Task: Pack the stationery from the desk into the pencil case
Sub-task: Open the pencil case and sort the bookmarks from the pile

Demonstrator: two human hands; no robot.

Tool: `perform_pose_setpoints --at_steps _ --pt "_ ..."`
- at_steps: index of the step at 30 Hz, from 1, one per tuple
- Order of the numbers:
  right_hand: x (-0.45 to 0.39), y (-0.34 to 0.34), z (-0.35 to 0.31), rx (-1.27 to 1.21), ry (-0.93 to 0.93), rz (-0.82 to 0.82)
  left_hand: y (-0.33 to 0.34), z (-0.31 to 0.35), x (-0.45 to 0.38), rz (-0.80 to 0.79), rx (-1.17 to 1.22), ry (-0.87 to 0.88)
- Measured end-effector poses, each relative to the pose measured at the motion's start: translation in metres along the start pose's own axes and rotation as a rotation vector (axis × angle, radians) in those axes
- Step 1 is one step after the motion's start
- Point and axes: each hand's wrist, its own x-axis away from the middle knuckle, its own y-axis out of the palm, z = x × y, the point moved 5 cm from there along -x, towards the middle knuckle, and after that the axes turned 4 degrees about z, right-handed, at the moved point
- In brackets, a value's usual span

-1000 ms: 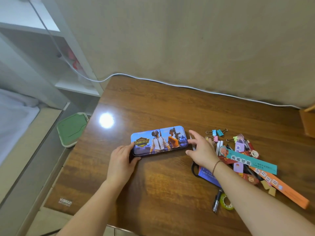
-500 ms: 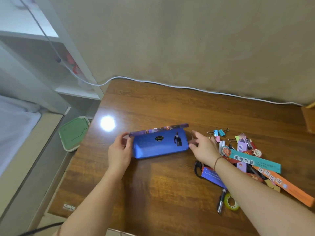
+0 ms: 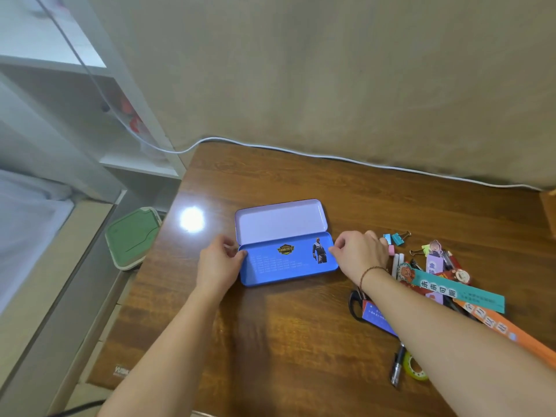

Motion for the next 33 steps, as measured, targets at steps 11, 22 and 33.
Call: perform_pose_setpoints --at_steps 11,22,33 --pt "-0.001 -0.006 -0.021 0.16 -0.025 -0.03 -0.002 0.009 -0.001 0.055 -0.258 0.04" --pt "0.029 -0.037 -0.004 -0.052 -0.105 0.129 -0.036 0.029 0.03 0.19 -0.419 0.222" --pt "0.096 0.022 0.025 0.114 -0.182 -0.006 -0.007 -0.034 0.086 -0.042 -0.546 0.133"
